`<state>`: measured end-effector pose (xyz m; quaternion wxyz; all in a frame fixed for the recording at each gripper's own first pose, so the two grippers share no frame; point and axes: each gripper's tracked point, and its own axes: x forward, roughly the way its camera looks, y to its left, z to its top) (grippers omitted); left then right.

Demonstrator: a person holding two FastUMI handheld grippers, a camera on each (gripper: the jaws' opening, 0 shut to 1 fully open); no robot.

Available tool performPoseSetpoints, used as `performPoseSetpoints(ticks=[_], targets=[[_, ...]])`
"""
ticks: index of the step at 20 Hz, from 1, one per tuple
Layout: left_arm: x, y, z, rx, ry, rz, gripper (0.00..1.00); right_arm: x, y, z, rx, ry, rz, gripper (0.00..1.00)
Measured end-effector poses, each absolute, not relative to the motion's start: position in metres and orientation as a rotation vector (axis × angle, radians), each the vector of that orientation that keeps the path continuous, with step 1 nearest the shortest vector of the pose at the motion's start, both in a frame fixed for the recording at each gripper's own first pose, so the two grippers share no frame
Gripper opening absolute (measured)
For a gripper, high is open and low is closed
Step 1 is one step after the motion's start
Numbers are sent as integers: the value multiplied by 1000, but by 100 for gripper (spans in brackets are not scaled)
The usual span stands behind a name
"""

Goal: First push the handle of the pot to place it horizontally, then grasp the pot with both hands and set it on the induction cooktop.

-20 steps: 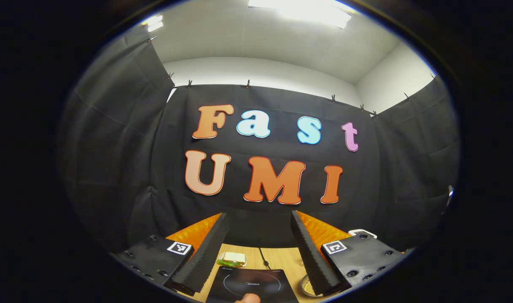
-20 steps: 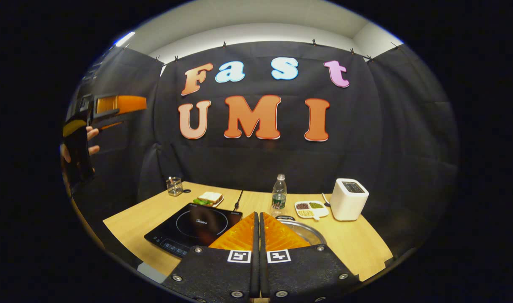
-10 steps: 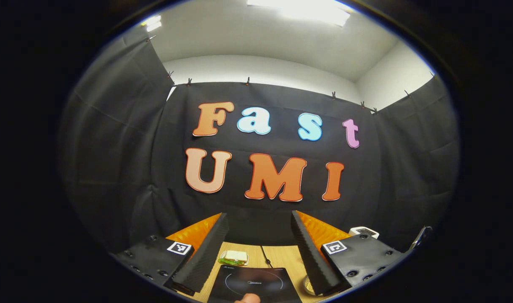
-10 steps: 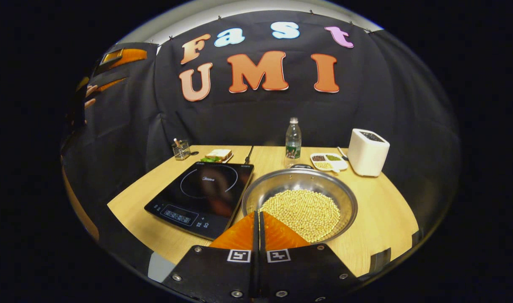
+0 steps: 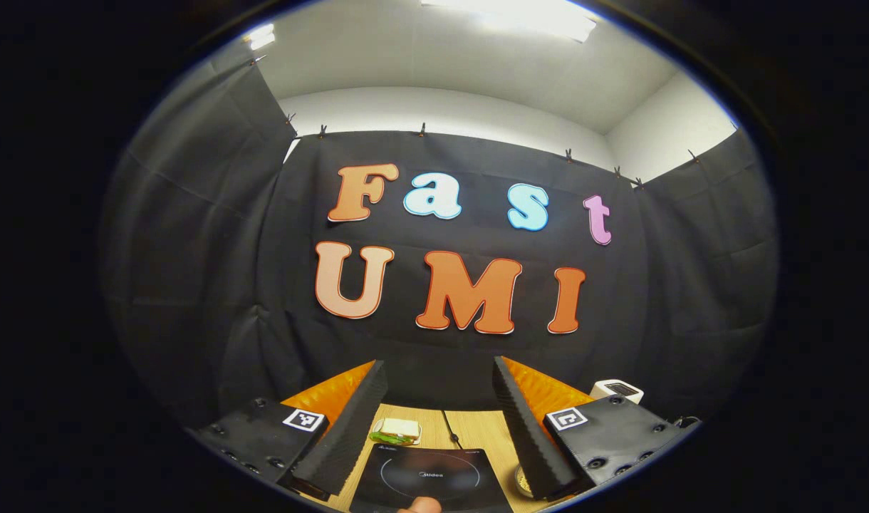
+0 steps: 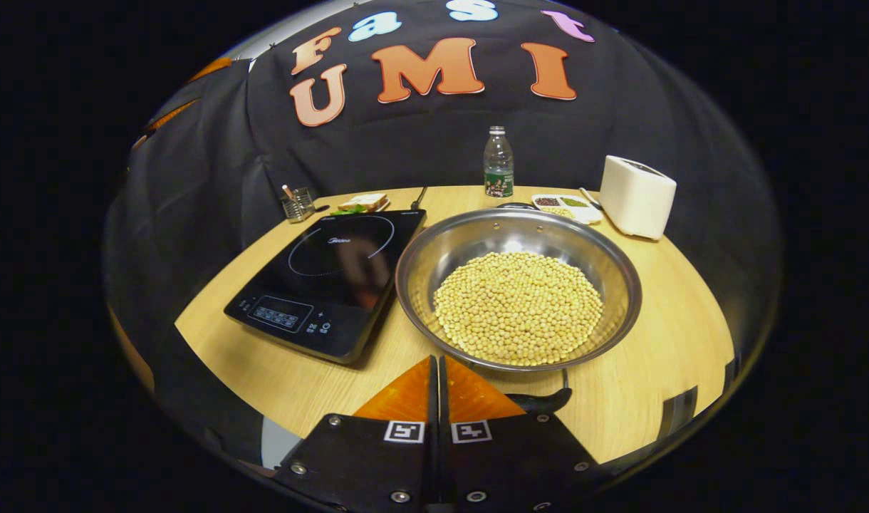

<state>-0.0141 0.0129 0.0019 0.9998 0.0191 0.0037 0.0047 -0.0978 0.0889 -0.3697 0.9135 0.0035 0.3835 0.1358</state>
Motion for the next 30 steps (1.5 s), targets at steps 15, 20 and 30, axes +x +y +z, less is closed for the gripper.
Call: performPoseSetpoints(ticks=[15,20,30], targets=[[-8,6,-7,29,30,-4,99,-92,21,-375,2,813,159,0],[-2,2,-15,25,45,-6,99,-82,-11,-377,-5,813,98,0],[14,-18,-24,48,52,-41,98,-61,-61,-381,-3,819,-4,0]])
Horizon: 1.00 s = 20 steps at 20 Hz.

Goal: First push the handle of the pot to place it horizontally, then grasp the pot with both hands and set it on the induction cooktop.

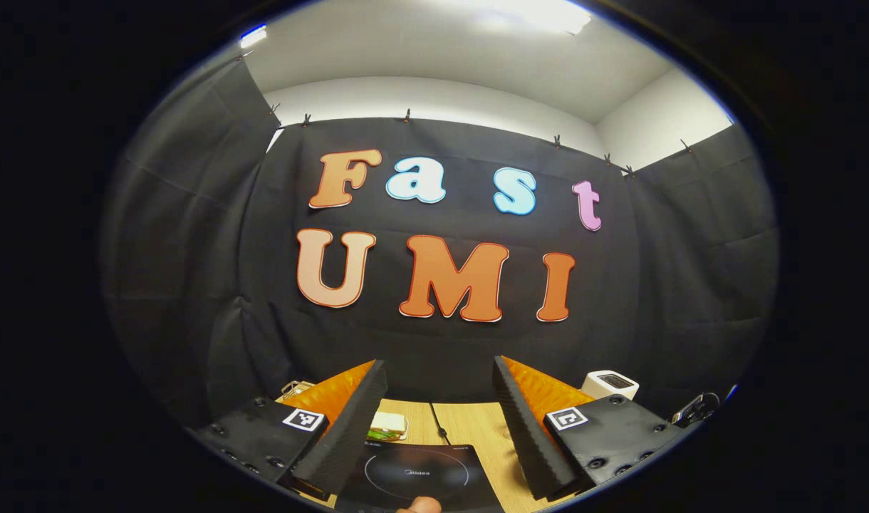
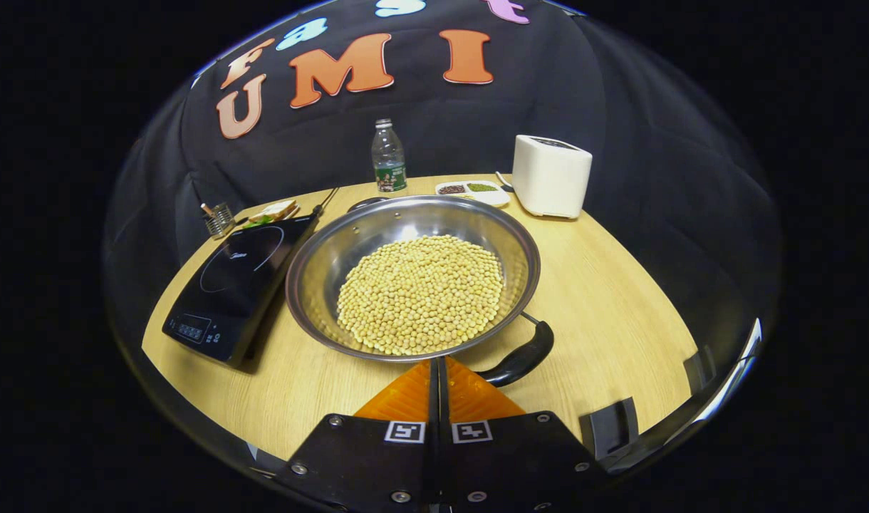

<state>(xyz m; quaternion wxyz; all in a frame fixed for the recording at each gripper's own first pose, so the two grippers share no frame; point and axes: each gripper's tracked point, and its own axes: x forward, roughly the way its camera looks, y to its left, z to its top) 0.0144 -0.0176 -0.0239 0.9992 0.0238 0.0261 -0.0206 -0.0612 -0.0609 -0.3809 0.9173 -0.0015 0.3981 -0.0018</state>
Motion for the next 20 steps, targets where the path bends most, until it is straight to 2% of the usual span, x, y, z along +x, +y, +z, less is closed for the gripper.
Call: performPoseSetpoints(ticks=[20], targets=[[58,-29,-64,55,133,-56,97,12,-142,-389,20,812,-189,0]])
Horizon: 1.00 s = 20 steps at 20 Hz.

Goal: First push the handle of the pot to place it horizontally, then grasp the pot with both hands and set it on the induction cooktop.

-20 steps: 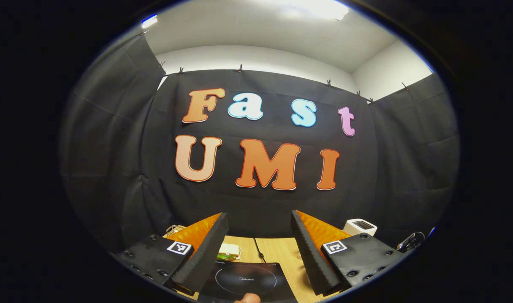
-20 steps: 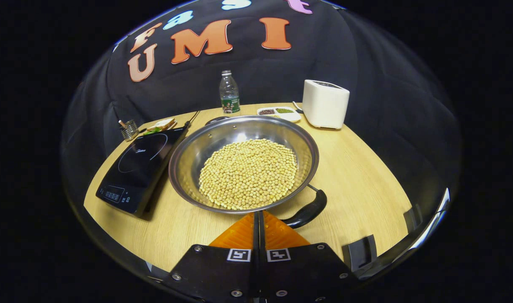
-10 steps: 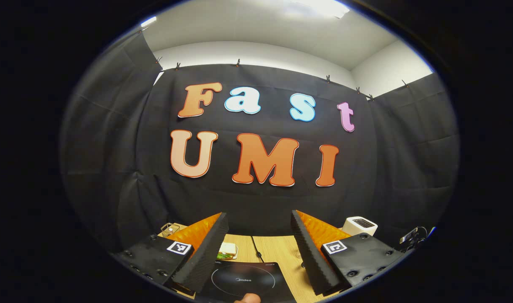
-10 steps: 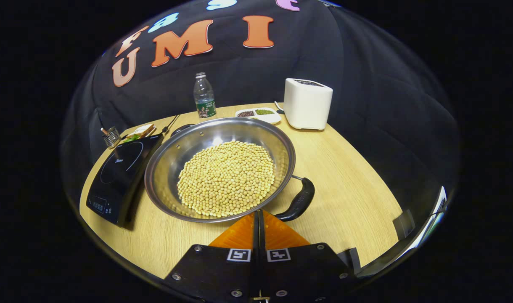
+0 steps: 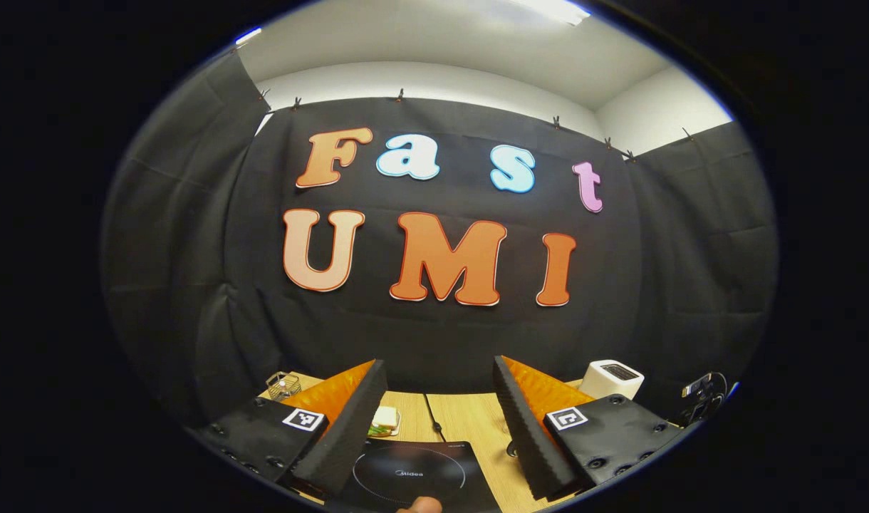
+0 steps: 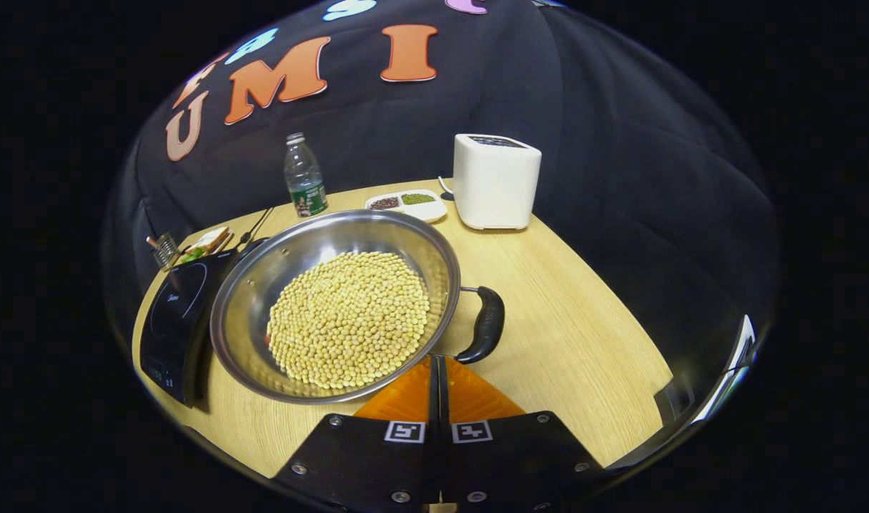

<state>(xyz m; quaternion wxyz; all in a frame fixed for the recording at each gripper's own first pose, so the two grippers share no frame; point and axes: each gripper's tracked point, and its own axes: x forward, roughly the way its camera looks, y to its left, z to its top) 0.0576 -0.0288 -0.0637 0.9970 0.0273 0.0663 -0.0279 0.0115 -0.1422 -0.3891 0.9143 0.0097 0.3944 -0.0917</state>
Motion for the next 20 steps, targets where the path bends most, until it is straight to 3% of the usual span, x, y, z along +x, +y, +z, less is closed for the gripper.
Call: performPoseSetpoints(ticks=[10,20], targets=[[71,-34,-87,62,178,-60,98,51,-158,-392,90,804,-215,0],[91,-48,-164,57,316,-70,98,80,-166,-395,89,804,-218,0]])
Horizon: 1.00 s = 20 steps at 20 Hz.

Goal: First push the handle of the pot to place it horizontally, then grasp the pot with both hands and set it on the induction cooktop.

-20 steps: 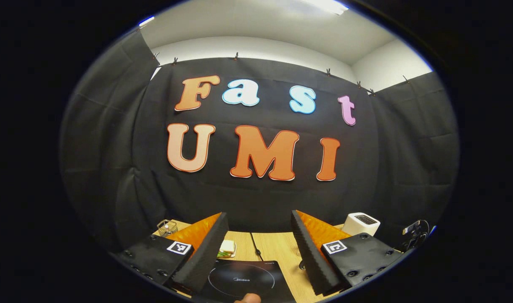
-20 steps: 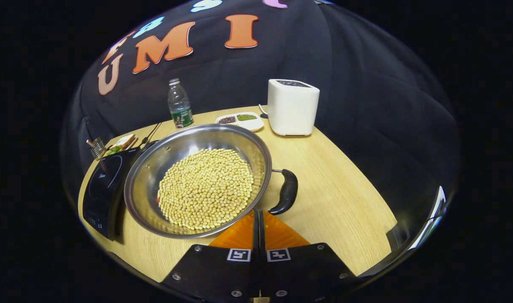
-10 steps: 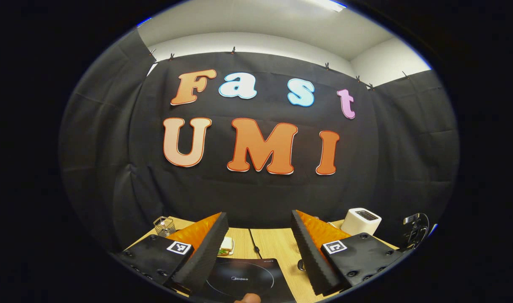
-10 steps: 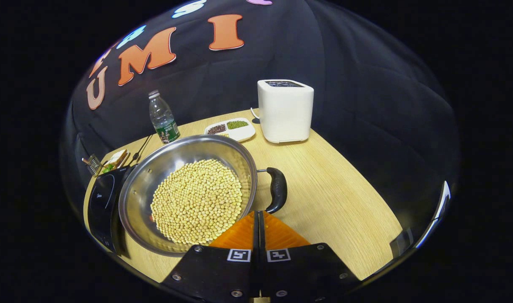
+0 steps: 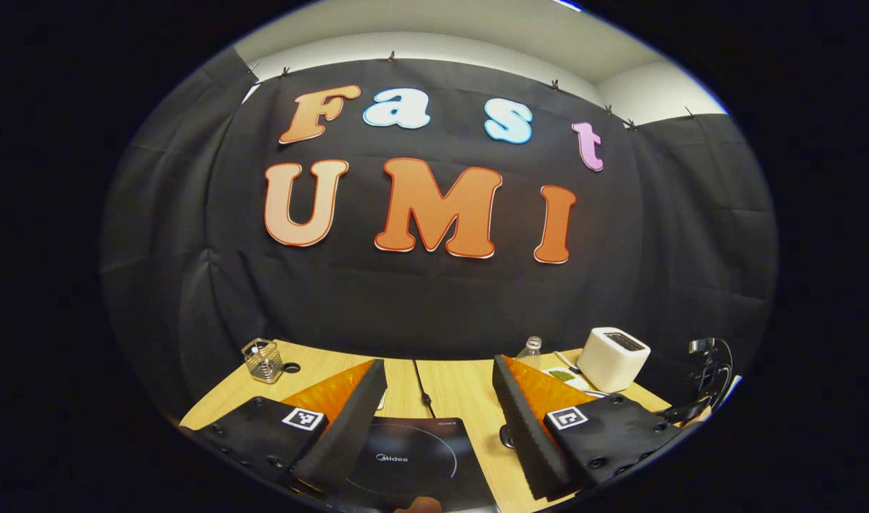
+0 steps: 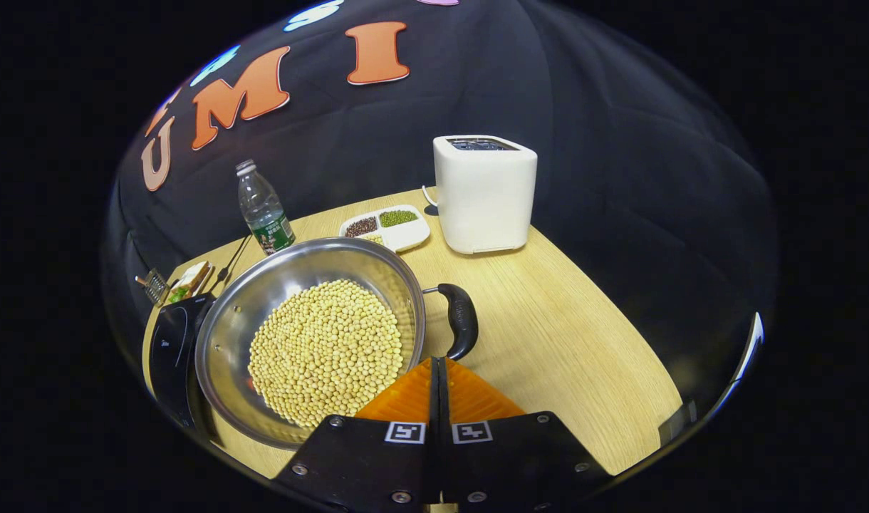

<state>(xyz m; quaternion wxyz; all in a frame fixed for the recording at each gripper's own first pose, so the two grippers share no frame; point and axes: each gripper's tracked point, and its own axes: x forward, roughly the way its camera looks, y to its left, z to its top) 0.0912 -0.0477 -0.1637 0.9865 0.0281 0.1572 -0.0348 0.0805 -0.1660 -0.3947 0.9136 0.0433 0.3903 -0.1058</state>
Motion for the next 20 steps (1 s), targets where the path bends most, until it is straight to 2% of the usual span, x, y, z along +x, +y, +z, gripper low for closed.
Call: performPoseSetpoints(ticks=[11,20], targets=[[93,-114,-293,47,522,-196,98,114,-171,-397,35,796,-236,0],[97,-137,-392,70,685,-183,98,131,-174,-398,48,773,-224,0]])
